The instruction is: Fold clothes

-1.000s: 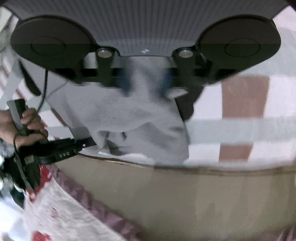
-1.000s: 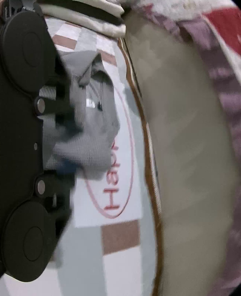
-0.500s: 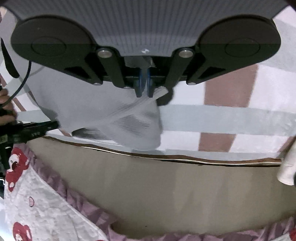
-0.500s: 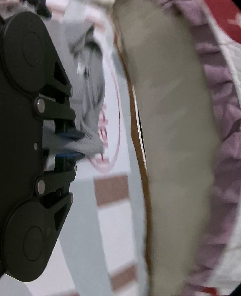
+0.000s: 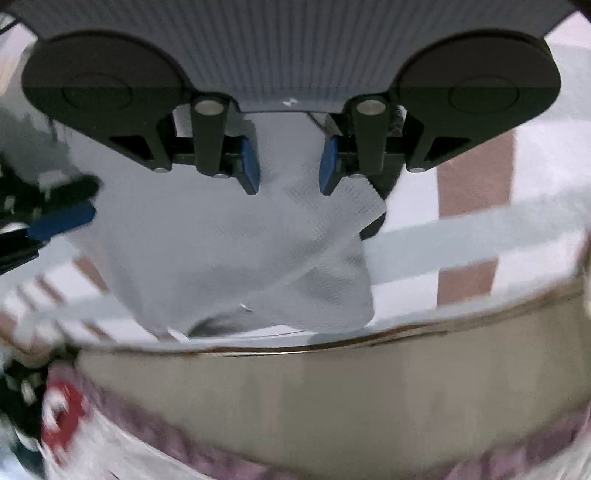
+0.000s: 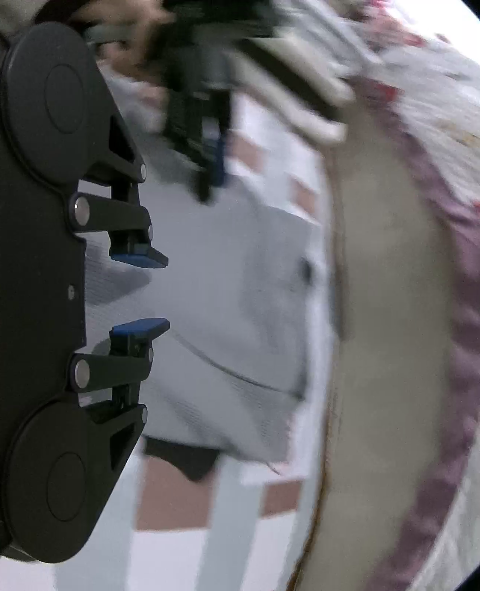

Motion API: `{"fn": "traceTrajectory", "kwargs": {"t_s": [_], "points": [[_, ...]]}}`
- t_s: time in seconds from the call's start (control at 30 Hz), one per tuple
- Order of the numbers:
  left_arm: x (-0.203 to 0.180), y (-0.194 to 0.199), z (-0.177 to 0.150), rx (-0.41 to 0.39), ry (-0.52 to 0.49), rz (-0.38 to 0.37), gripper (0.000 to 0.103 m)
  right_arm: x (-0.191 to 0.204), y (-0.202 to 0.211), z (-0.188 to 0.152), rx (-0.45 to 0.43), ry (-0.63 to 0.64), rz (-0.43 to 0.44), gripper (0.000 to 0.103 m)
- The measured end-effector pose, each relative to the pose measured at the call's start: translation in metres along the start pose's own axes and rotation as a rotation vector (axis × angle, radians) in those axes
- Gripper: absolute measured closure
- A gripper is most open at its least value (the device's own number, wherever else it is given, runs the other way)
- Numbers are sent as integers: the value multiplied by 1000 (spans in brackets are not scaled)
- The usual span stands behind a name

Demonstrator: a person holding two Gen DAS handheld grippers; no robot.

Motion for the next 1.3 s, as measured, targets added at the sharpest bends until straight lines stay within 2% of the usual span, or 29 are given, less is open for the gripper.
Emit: {"fn": "traceTrajectory", "kwargs": {"t_s": [0.07,0.1,0.17,0.27,0.33,0.4,0.5,0.53,0.6,0.7,0.8,1.03,1.07,1.13,1.2,1.23,1.27,1.3], "points": [[-13,6,-5,1,-106,26,66,11,-3,-16,26,49,-61,64],[-17,8,-8,2,-140,47,65,18,-1,-22,11,77,-88,63],[-17,13,-12,12,-147,70,64,22,3,-30,-10,93,-109,61],[-14,32,-16,1,-168,28,62,22,14,-40,-21,94,-98,61],[-12,45,-18,-10,-187,-8,61,23,26,-47,-35,102,-46,60],[-10,59,-21,-21,-205,-44,61,16,41,-55,-66,16,112,54],[-8,81,-26,-41,-225,-102,58,7,62,-57,-138,-32,136,52],[-9,89,-29,-55,-220,-128,57,9,70,-57,-156,16,114,52],[-14,102,-37,-71,-223,-171,56,23,77,-60,-136,175,78,52],[-27,103,-51,-49,-285,-197,47,43,81,-74,-78,397,18,45],[-40,103,-66,-27,-348,-223,47,60,73,-97,-34,554,-52,44],[-68,103,-97,30,-471,-279,47,92,50,-130,-28,771,-163,44],[-67,99,-97,44,-448,-280,47,95,47,-132,-40,794,-191,39],[-69,92,-99,60,-438,-259,47,98,44,-131,-67,805,-228,36],[-70,89,-102,50,-430,-239,50,100,42,-128,-80,798,-237,36],[-68,88,-101,49,-388,-255,50,100,40,-126,-86,804,-216,36],[-63,87,-99,51,-333,-279,53,100,38,-124,-92,796,-203,36],[-58,85,-96,55,-273,-296,63,100,37,-122,-98,782,-195,36]]}}
Point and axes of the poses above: each gripper's, at about its wrist camera, not at the fingertips, and y roughly against the way its jaws point, x to its left, z to its top, the point moved 3 cm from there along -y, roughly the way its jaws point, and after that the axes turned 5 degrees about y, right-handed, at the moved point
